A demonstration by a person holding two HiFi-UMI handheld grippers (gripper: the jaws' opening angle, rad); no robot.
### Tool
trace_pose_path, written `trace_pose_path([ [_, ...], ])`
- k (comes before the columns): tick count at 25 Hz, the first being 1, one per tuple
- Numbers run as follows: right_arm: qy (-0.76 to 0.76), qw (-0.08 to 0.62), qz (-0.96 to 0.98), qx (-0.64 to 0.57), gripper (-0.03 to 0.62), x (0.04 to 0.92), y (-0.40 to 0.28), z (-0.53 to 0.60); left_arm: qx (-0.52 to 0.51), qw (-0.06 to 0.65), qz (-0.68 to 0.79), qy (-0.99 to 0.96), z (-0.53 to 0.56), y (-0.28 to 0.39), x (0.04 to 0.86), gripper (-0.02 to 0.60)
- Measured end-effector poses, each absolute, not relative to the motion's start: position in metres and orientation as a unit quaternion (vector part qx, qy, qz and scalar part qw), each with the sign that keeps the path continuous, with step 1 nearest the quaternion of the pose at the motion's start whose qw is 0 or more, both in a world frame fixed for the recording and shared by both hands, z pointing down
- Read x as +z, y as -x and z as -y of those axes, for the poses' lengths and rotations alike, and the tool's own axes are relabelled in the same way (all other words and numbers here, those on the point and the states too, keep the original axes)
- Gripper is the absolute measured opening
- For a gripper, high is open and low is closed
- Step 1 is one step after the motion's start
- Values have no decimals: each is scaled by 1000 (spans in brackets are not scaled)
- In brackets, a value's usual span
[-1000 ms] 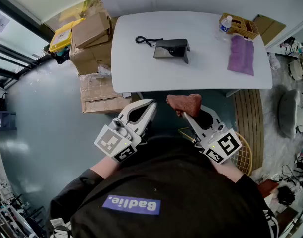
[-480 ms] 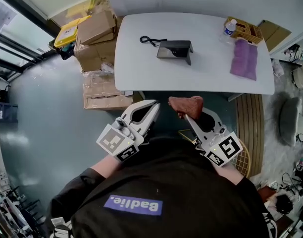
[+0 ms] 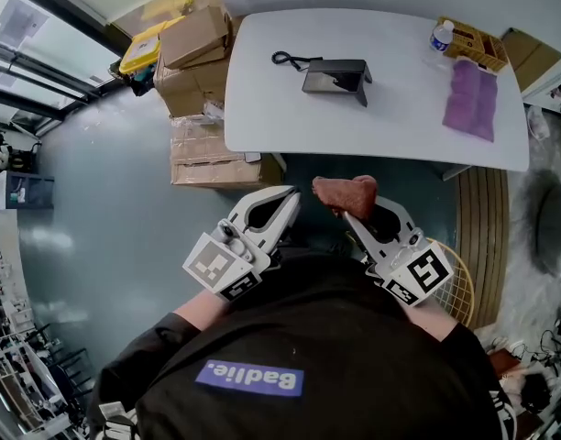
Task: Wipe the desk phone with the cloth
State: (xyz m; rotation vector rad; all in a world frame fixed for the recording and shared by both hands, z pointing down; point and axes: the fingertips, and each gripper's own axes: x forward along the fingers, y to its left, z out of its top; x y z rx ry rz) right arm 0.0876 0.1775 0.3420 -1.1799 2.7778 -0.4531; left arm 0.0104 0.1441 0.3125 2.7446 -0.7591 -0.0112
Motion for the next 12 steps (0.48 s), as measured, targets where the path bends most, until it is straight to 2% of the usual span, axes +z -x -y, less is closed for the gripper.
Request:
trace_pose_path([
  [12, 427, 2, -894, -137, 80, 348, -70, -119, -23, 149, 207, -967, -74, -7, 325, 9],
])
